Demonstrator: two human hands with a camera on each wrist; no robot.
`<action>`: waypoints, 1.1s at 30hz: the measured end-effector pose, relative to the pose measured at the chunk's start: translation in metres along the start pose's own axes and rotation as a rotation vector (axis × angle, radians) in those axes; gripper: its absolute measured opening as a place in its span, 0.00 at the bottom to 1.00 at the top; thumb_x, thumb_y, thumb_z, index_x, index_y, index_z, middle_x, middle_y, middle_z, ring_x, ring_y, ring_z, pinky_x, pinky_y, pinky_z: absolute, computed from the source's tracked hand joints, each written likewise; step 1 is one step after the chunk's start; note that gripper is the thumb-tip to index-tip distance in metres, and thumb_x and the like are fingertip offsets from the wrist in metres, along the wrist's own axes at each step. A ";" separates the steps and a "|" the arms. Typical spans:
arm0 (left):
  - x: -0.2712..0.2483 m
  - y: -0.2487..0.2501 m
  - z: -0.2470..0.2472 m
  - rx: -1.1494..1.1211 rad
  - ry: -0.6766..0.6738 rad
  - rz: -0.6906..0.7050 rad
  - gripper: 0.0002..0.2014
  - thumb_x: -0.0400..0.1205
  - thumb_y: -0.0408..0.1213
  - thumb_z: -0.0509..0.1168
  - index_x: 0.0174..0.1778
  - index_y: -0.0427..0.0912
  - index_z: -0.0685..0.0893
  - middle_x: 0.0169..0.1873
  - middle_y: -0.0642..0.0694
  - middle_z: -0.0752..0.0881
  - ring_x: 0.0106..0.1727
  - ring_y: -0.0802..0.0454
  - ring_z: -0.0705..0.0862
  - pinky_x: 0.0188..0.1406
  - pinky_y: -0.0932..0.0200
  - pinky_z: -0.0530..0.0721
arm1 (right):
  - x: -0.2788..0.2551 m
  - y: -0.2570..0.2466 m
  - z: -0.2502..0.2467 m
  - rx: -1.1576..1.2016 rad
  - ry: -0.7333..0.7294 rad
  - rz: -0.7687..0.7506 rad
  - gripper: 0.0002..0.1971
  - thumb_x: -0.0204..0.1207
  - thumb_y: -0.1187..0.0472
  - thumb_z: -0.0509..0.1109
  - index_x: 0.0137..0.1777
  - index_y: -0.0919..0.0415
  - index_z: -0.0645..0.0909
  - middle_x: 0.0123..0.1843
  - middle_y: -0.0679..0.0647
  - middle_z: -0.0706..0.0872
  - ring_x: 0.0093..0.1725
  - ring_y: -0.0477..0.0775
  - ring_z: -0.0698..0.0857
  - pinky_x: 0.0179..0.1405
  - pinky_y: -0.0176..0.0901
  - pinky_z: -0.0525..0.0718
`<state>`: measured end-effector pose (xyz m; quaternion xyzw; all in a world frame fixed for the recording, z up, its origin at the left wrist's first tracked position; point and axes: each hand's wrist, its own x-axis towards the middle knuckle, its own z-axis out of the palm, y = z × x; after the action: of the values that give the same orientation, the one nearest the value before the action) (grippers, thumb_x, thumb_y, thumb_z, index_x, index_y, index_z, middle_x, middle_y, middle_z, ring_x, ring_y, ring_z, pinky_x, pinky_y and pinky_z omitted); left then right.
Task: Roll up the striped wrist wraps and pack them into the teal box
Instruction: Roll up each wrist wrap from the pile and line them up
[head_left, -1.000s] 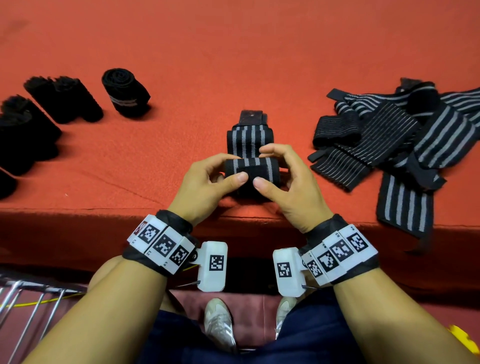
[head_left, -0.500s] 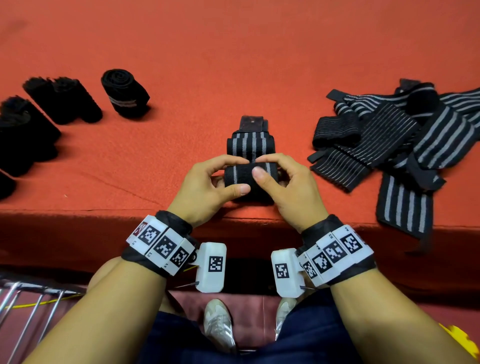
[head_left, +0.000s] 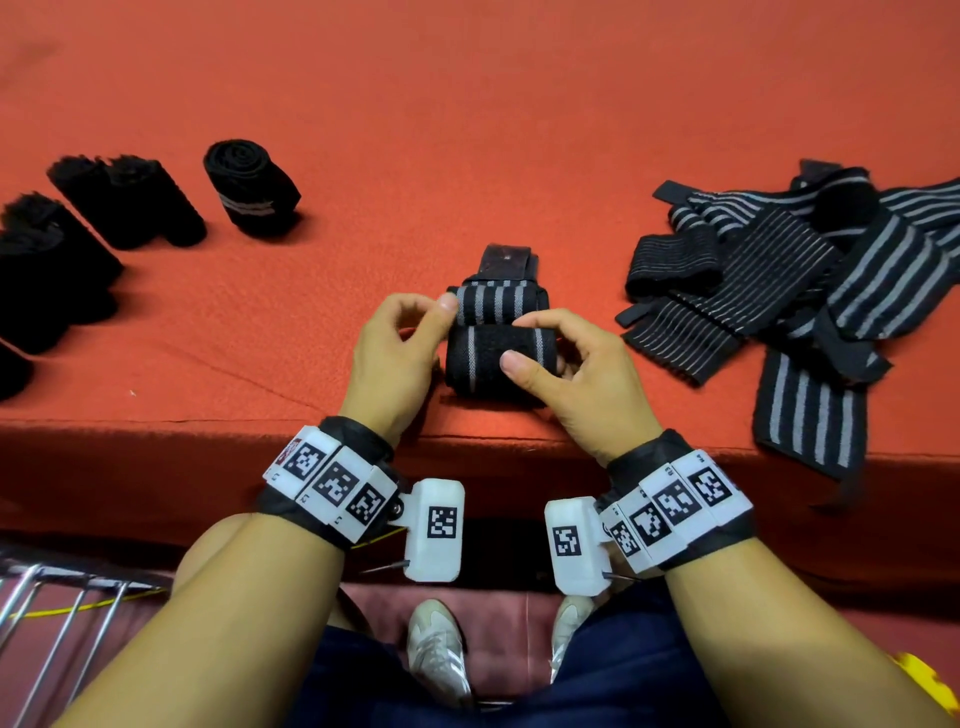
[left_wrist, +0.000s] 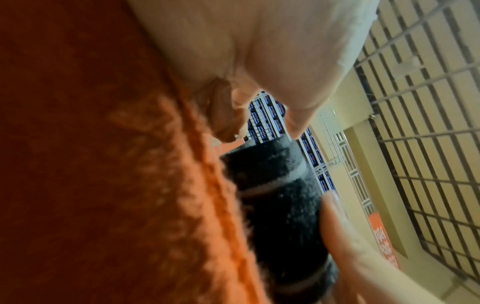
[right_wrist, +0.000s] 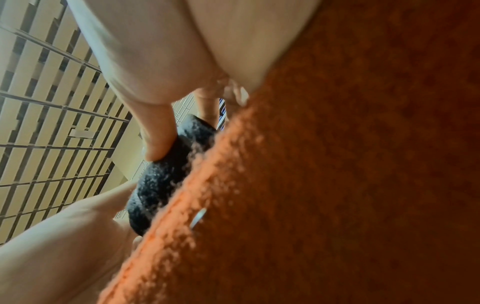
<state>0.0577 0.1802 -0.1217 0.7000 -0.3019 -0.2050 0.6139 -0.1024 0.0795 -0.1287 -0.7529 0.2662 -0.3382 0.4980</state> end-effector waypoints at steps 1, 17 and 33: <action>0.002 0.003 0.001 -0.026 -0.011 -0.043 0.19 0.80 0.61 0.67 0.47 0.47 0.87 0.40 0.54 0.90 0.40 0.54 0.86 0.43 0.56 0.85 | 0.000 0.000 0.000 -0.001 -0.005 0.000 0.19 0.67 0.39 0.78 0.55 0.45 0.86 0.48 0.48 0.90 0.47 0.60 0.88 0.52 0.67 0.86; 0.026 0.026 0.006 -0.035 -0.398 -0.088 0.16 0.88 0.24 0.61 0.69 0.39 0.85 0.57 0.42 0.92 0.56 0.51 0.91 0.54 0.61 0.87 | -0.002 -0.006 -0.005 0.012 -0.125 -0.023 0.18 0.65 0.43 0.81 0.52 0.49 0.87 0.43 0.39 0.87 0.43 0.42 0.84 0.49 0.55 0.86; 0.039 0.024 0.005 -0.195 -0.464 -0.165 0.32 0.84 0.19 0.58 0.79 0.54 0.72 0.48 0.40 0.89 0.45 0.47 0.88 0.48 0.55 0.86 | -0.003 -0.009 -0.004 0.002 -0.146 -0.037 0.17 0.67 0.50 0.82 0.53 0.55 0.86 0.42 0.41 0.85 0.41 0.39 0.82 0.45 0.42 0.82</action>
<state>0.0791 0.1488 -0.0957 0.5939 -0.3553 -0.4374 0.5742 -0.1067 0.0825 -0.1202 -0.7798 0.2148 -0.2916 0.5107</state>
